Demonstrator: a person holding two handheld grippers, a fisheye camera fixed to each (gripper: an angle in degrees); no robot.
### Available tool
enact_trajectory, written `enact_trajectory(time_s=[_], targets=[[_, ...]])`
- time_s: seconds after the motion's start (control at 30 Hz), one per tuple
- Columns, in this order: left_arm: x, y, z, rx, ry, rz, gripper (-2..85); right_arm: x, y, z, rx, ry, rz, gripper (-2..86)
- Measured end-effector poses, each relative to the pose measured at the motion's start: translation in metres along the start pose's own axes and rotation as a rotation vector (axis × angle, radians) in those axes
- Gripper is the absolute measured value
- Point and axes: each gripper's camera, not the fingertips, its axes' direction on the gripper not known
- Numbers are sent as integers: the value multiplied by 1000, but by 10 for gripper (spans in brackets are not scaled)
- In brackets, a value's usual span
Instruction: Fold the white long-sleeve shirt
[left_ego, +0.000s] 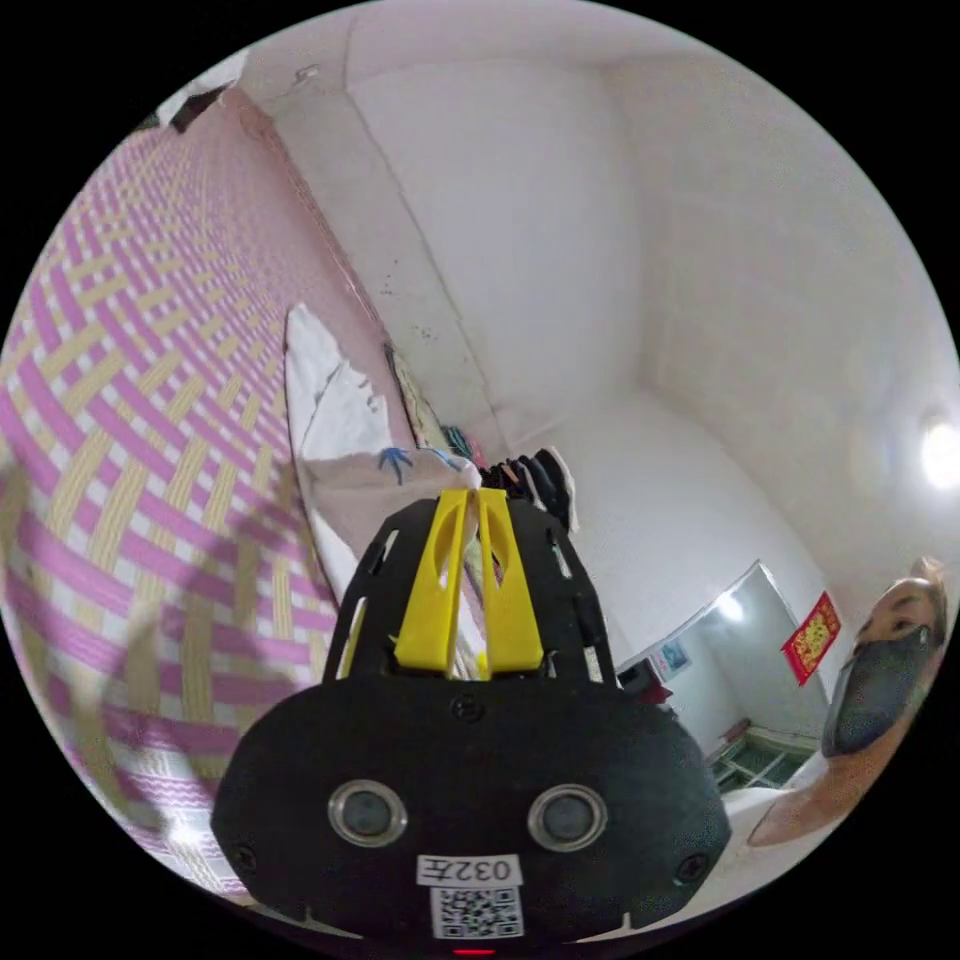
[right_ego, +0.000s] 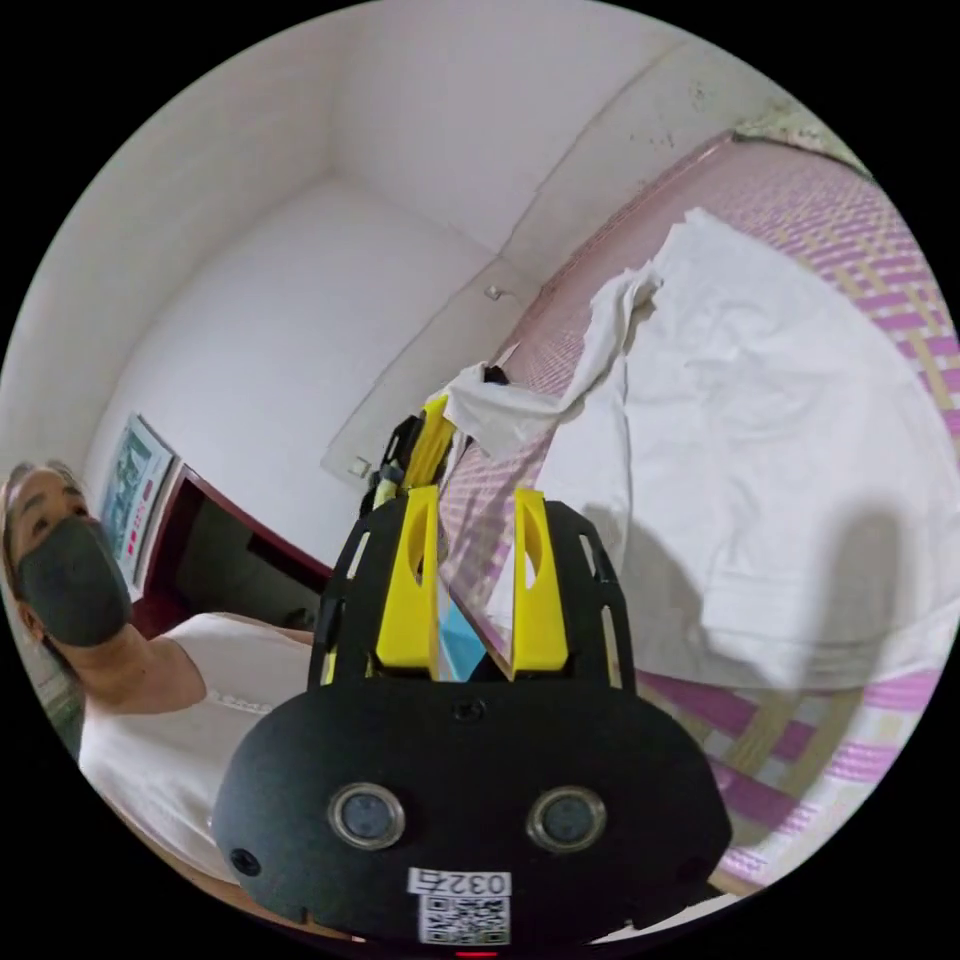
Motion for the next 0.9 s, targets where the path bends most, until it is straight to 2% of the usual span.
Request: enact_trajectory(time_s=[0.13, 0.2, 0.27, 0.37, 0.47, 0.53, 0.6, 0.73, 0.83, 0.9], targets=[[9, 9, -9, -8, 42, 56, -16, 3, 3, 25, -4, -102, 68, 123], [9, 12, -17, 41, 180, 47, -16, -2, 5, 40, 10, -156, 82, 127], [3, 9, -18, 49, 271, 1, -17, -17, 4, 55, -18, -69, 22, 130], [1, 6, -14, -5, 254, -35, -17, -49, 4, 82, -44, 68, -81, 136], [0, 9, -15, -1, 288, -57, -17, -62, 4, 107, -51, 7, -97, 139], [-2, 9, -16, 7, 305, -80, -17, -73, 5, 123, -65, 123, -130, 137], [1, 7, -20, 3, 274, -81, -17, -101, 12, 147, -52, 415, -242, 135], [2, 10, -23, 21, 243, -84, -17, -143, 19, 182, -21, 575, -396, 133], [-2, 12, -21, 27, 256, -120, -17, -171, 23, 212, -61, 716, -540, 62], [1, 13, -26, 25, 271, -114, -17, -201, 33, 219, -28, 921, -719, 35]])
